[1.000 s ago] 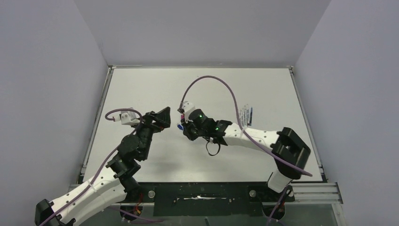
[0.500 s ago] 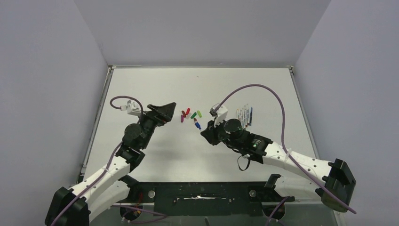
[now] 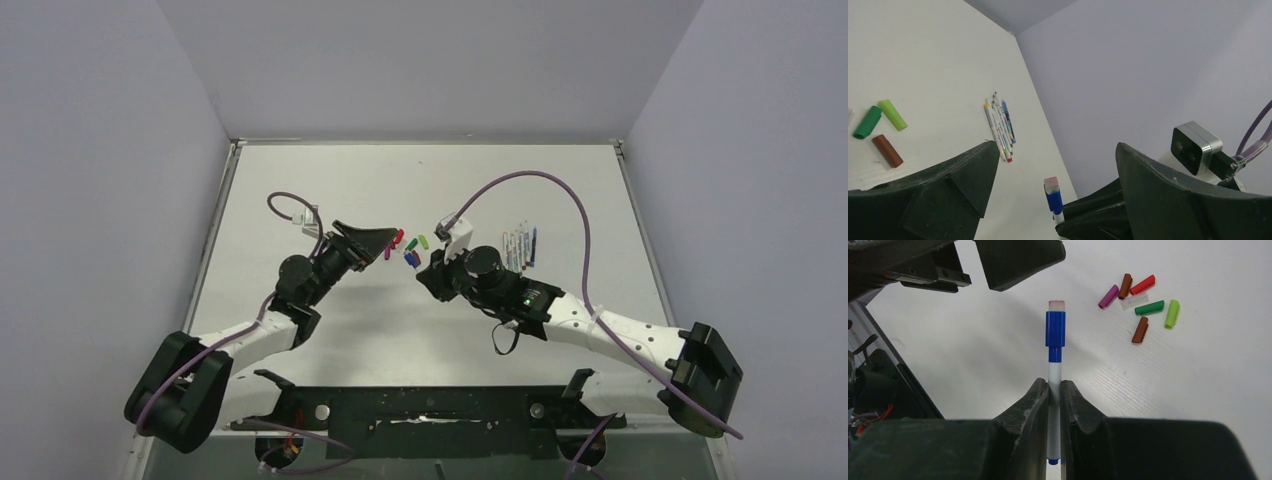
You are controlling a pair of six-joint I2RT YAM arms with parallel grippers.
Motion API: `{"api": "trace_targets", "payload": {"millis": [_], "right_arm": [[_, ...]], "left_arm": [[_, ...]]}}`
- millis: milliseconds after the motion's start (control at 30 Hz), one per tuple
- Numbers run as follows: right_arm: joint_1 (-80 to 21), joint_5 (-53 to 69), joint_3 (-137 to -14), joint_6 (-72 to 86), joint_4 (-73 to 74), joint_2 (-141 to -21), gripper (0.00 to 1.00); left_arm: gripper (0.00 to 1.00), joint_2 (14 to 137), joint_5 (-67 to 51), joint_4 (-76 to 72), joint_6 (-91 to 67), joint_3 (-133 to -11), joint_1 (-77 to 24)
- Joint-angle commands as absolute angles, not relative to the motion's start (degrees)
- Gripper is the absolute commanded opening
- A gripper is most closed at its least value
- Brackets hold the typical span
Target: Open the pen caps
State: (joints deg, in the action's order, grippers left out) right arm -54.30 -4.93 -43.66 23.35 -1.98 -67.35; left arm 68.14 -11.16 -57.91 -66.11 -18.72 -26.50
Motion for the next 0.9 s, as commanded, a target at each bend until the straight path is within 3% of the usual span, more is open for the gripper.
{"api": "trace_targets", "payload": {"millis": [0,467,867], "right_arm": [[-53.9,-5.3,-47.7,21.5,-7.3,-68.7,0.00],[-53.5,-6.5,-52.8,19.1,-7.0,-74.3,0.00],[-53.6,-7.4,-53.9,18.6,-7.0,-76.5,0.00]], "left_arm": [[0.88,71.6,-17.5,-64.6,-69.2,-22.7,-26.3],[0.82,78.4,-21.3,-69.5,-73.1,-24.0,-26.3],[0.54,79.7,-22.5,-69.4,-73.0,-24.8,-26.4]]}}
